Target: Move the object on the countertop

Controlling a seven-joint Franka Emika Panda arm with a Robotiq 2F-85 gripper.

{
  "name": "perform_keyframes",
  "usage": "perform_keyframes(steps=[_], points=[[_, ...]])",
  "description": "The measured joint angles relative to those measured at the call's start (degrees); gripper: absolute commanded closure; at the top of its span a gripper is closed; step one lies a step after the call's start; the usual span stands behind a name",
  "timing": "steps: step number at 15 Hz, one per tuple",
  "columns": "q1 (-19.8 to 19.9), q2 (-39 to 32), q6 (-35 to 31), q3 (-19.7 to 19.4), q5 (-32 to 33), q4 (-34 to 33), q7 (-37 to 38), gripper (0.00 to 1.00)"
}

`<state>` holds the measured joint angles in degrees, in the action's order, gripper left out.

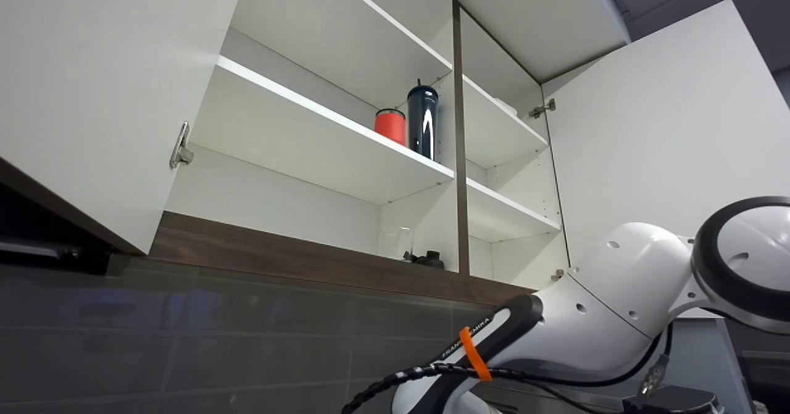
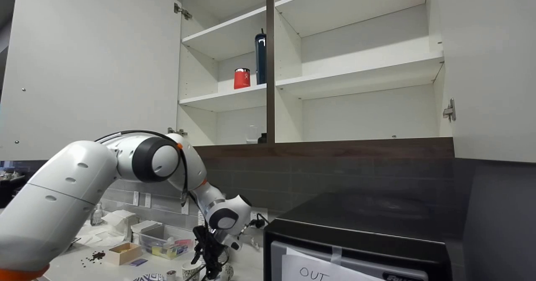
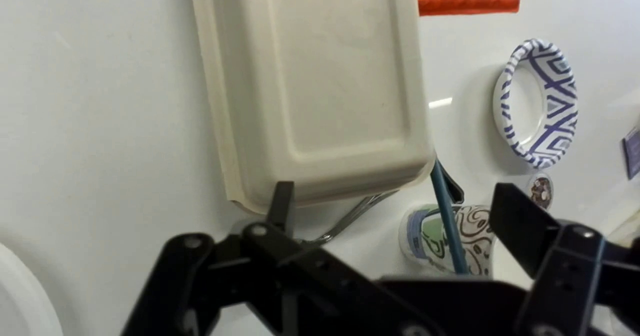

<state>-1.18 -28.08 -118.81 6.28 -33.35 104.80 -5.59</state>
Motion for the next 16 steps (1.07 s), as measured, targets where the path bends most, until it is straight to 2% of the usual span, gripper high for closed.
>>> perform_keyframes(steps=[8, 16], points=[[-2.64, 8.32, -12.68, -1.45, 5.03, 11.86, 15.99, 0.0], [-3.14, 15.65, -14.82, -1.57, 6.55, 20.74, 22.73, 0.0]])
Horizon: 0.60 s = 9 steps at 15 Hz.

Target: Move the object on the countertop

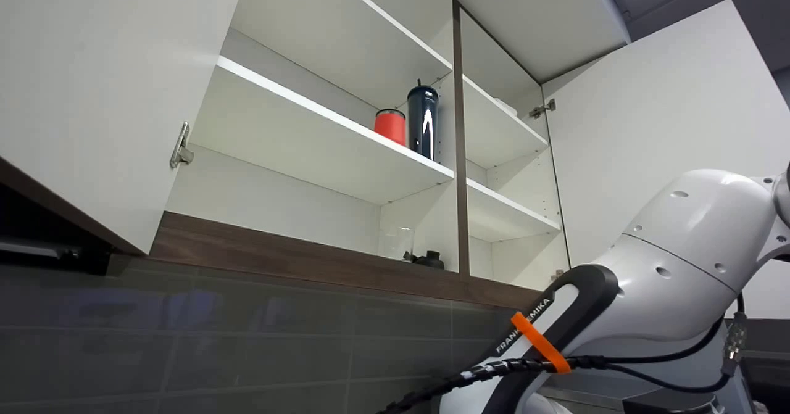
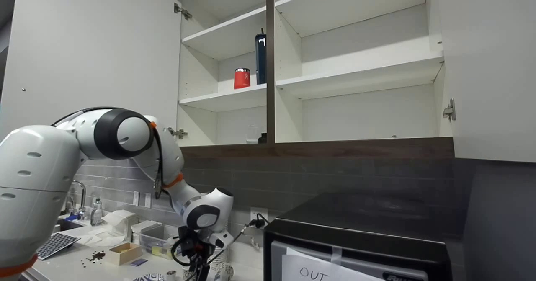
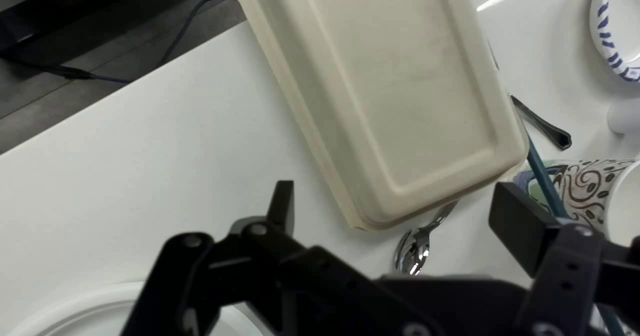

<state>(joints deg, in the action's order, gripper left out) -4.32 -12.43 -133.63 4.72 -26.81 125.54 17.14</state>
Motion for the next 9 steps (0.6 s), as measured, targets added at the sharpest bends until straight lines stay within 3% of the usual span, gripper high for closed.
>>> perform_keyframes(steps=[9], points=[[0.0, 5.56, -1.24, -0.07, -0.02, 6.03, 4.7, 0.0]])
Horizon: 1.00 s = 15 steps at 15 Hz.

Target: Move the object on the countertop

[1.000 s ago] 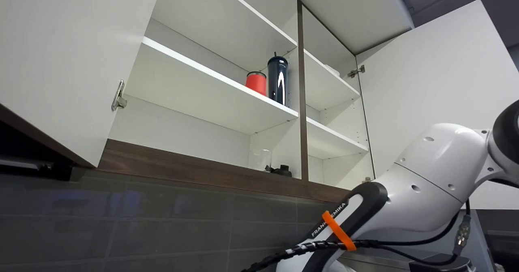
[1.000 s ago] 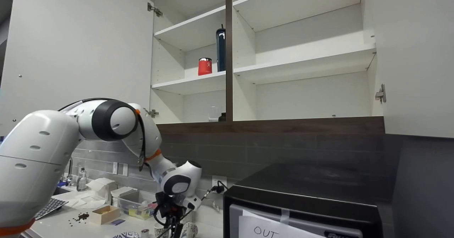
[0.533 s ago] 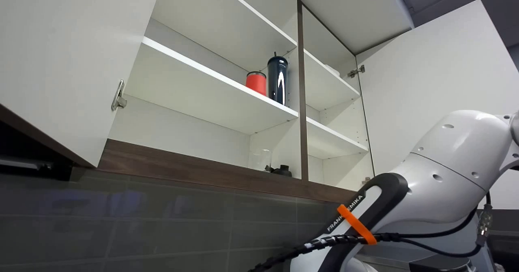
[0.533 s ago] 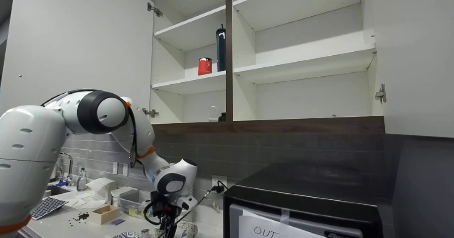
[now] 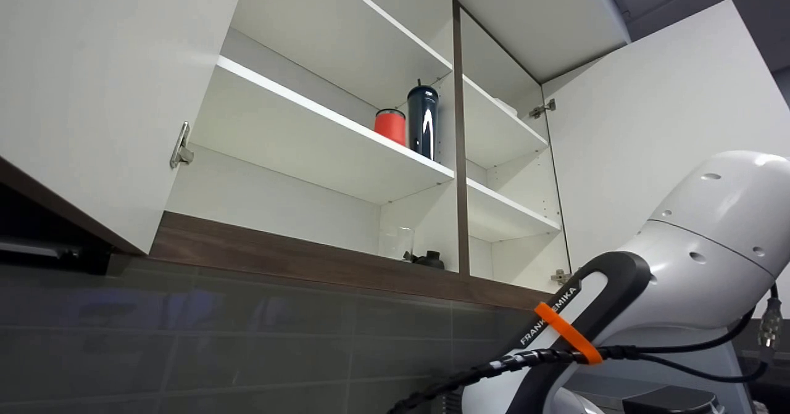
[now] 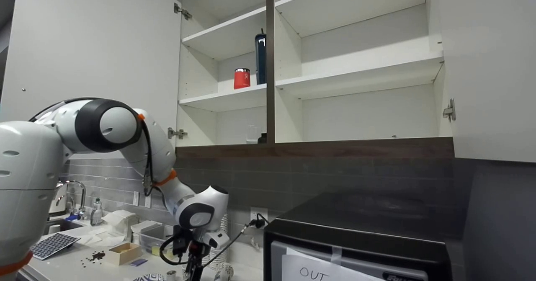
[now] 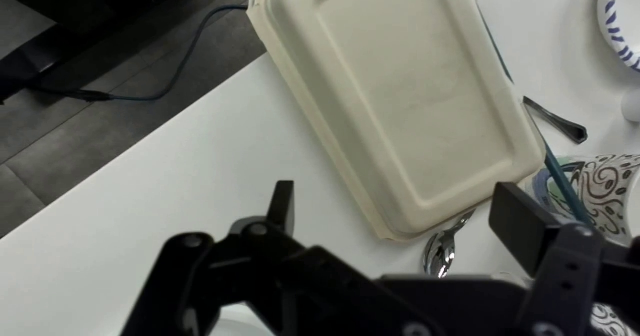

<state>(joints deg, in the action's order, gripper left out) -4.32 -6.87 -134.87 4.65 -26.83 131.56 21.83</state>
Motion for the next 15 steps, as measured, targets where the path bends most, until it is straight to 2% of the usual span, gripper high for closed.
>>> perform_keyframes(steps=[9, 15], points=[[0.06, 5.62, -5.74, -0.18, -2.04, 5.92, 0.52, 0.0], [1.13, 10.41, -7.75, -1.69, -8.85, 9.38, -3.1, 0.0]])
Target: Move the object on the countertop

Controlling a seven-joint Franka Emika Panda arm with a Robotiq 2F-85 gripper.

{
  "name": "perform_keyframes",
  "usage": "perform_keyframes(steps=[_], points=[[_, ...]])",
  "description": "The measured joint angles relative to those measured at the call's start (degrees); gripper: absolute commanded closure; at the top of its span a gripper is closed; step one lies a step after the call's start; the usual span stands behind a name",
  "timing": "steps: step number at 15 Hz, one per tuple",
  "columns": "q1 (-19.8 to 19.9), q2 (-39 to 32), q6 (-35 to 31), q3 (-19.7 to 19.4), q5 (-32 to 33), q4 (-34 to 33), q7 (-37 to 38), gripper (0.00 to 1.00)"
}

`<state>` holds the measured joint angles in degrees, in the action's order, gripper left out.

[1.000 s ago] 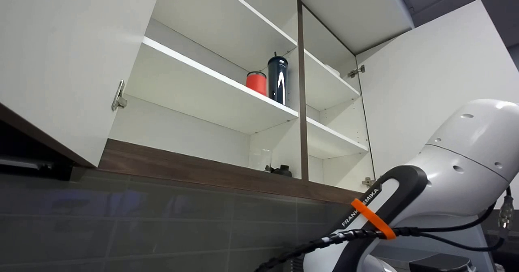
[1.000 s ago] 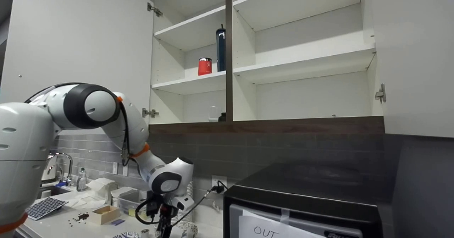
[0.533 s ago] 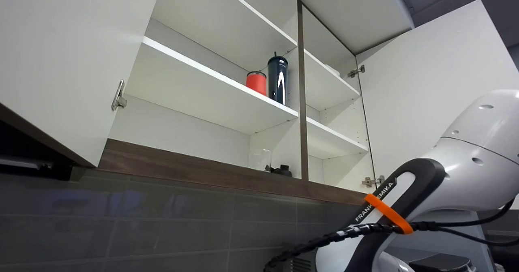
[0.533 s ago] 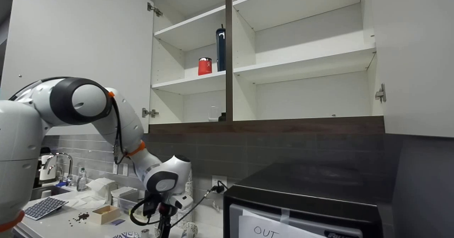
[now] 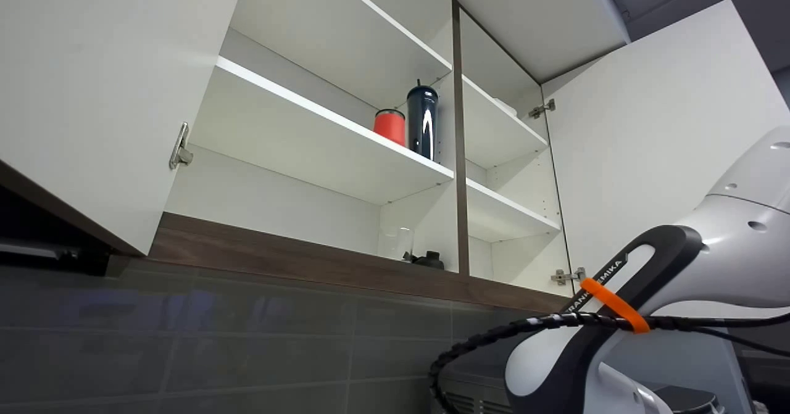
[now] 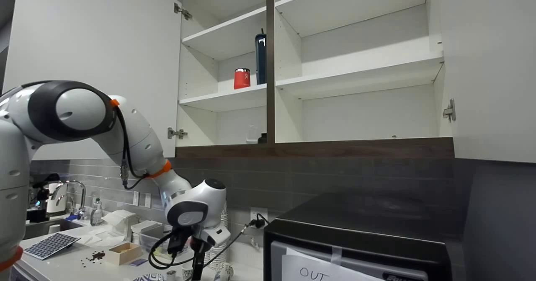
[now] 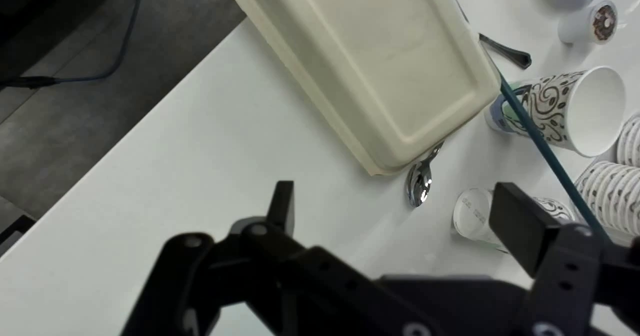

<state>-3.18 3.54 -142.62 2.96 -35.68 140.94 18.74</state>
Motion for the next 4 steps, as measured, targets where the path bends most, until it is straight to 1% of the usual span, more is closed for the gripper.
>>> perform_keyframes(steps=[4], points=[[0.09, 0.64, 0.0, -0.03, -0.19, 0.49, -0.08, 0.0]])
